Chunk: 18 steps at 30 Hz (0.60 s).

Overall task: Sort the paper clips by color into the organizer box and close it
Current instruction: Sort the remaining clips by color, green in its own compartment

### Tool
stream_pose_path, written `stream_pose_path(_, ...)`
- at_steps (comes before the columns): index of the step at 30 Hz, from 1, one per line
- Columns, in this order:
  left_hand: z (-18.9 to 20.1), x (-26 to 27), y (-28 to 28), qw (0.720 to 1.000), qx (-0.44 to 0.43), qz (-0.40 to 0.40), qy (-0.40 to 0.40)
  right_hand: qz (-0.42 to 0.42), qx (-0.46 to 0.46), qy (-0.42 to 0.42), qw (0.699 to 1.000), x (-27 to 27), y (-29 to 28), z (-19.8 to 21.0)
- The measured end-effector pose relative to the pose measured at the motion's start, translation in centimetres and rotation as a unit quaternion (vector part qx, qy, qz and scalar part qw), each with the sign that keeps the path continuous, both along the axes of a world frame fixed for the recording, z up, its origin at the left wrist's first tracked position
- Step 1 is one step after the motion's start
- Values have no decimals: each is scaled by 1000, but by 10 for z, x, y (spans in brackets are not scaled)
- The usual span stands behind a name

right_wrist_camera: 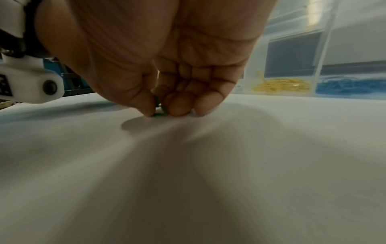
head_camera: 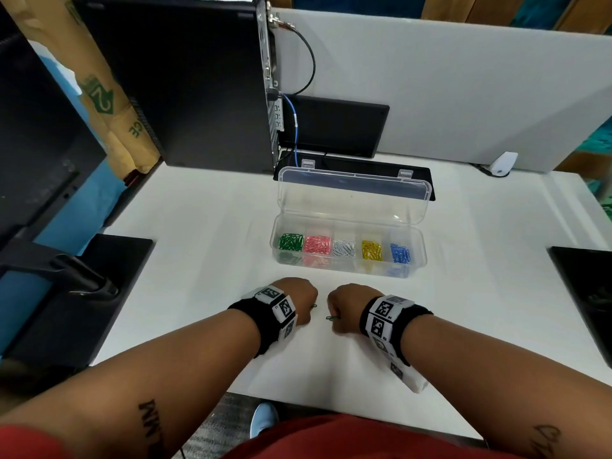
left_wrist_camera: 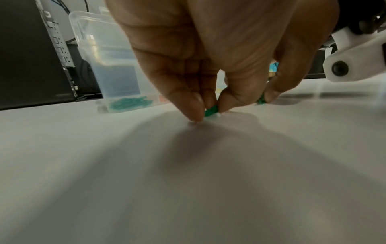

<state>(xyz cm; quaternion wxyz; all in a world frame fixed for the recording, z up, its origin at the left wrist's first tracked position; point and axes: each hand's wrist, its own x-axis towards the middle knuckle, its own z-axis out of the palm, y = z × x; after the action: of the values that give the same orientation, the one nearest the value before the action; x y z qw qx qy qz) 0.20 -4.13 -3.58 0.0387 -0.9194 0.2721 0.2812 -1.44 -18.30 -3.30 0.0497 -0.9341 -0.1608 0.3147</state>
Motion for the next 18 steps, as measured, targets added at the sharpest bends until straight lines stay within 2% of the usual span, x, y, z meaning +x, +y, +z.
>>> stream_pose_path(5, 4, 6, 8, 1000, -8, 18, 12, -41, 19, 1, 999, 6, -1, 3)
stream_pose_path(10, 14, 10, 19, 989, -83, 120, -3, -91, 56, 0, 994, 11, -8, 9)
stream_pose_path(13, 30, 20, 32, 967, -175, 181, -23, -102, 84, 0, 991, 14, -11, 15)
stream_pose_path(15, 43, 31, 41, 943, -237, 231, -35, -104, 101, -5, 990, 18, -11, 21)
stream_pose_path(18, 61, 50, 52, 920, -278, 269, -64, -125, 141, -15, 982, 24, -8, 30)
